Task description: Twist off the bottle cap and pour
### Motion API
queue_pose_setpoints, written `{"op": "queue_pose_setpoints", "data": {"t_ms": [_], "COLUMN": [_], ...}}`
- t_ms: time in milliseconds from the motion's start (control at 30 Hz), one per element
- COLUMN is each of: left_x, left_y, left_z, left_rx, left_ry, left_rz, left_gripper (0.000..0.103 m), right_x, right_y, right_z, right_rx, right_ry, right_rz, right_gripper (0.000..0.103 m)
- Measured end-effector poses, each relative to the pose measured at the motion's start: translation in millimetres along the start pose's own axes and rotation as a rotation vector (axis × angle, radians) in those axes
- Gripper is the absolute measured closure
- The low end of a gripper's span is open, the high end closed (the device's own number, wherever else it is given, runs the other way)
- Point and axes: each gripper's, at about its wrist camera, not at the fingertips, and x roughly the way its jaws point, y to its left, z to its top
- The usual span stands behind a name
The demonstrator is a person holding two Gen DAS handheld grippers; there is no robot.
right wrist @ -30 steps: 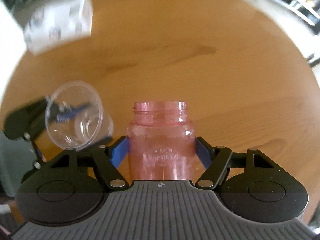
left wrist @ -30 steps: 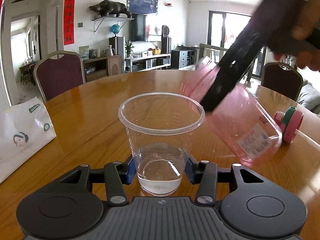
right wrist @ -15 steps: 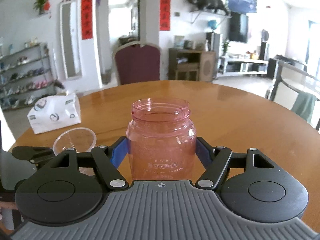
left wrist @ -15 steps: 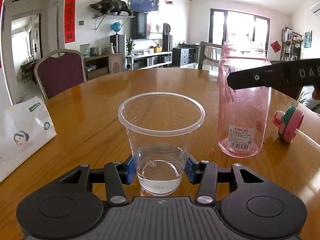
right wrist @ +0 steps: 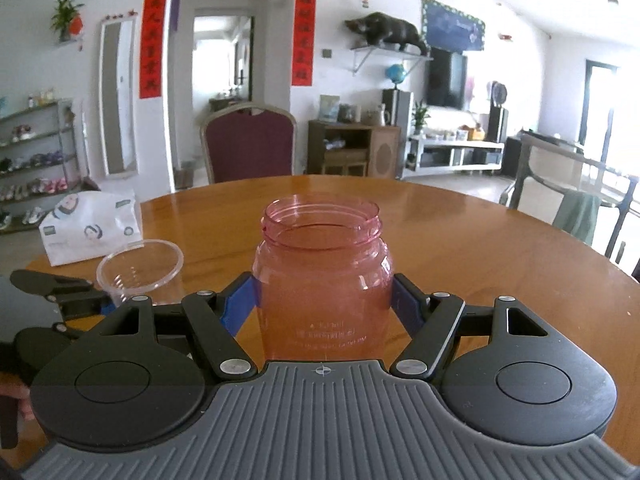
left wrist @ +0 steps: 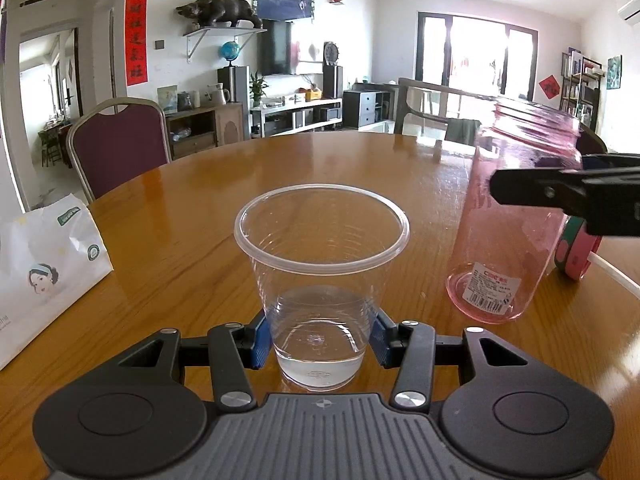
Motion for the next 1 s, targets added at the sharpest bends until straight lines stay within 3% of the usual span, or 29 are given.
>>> {"op": "queue_pose_setpoints", "data": {"t_ms": [400, 467, 833, 1000], "left_x": [-5, -5, -5, -4], "left_y": [2, 4, 2, 3], "left_z": [1, 1, -1, 0], "left_rx": [-0.010, -0.011, -0.008, -0.017], "left_ry": [0.003, 0.002, -0.001, -0.007], "left_rz": [-0.002, 0.000, 0.004, 0.006], "left_gripper": [0.053, 0.051, 0.048, 0.031], "right_x": [-8, -10, -12, -14], "right_y": [2, 2, 1, 3], "right_z": [3, 3, 2, -3], "right_rx": [-0.020, -0.026, -0.033, -0.034], "right_ry": [0.033, 0.034, 0.074, 0.113], "right_rz": [-0.012, -0.015, -0.029, -0.024], "right_gripper": [0.027, 0.021, 0.007, 0.005]}}
